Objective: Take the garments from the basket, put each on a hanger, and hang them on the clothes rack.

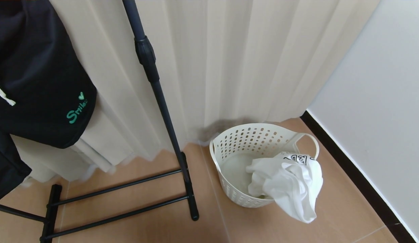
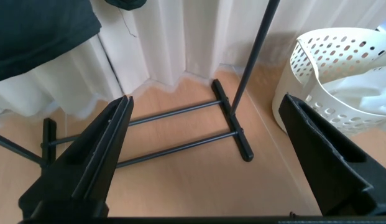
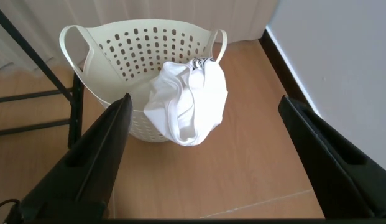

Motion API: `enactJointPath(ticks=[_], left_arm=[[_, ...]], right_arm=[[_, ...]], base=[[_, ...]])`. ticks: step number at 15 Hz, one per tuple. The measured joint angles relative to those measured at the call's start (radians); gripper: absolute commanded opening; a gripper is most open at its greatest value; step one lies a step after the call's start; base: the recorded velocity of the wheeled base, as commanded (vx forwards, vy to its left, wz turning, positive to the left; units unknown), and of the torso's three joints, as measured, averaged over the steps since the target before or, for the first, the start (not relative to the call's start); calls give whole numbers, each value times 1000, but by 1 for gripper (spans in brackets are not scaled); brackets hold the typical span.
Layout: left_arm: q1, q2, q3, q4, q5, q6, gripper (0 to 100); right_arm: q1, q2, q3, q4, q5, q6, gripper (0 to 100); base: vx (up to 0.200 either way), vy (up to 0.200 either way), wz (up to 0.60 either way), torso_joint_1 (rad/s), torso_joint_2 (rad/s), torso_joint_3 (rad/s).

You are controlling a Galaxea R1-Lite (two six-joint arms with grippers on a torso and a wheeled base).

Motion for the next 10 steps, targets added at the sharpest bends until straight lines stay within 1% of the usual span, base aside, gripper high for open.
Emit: enactJointPath(ticks=[3, 6, 8, 10], left_arm=[[0, 0, 0, 0, 1, -1, 100], [0, 0, 0, 0, 3, -2, 100], [0, 0, 0, 0, 3, -2, 100], [0, 0, 0, 0, 3, -2, 100]], right_arm=[[0, 0, 0, 0, 0, -1, 100], [1, 3, -3, 11, -4, -4, 100], [4, 47, -4, 12, 1, -18, 100], [20, 141, -7, 6, 25, -50, 100]], base=[[0, 0, 0, 1, 7, -170], [0, 0, 0, -1, 1, -25], [0, 0, 0, 0, 0, 0], [0, 0, 0, 0, 0, 0]])
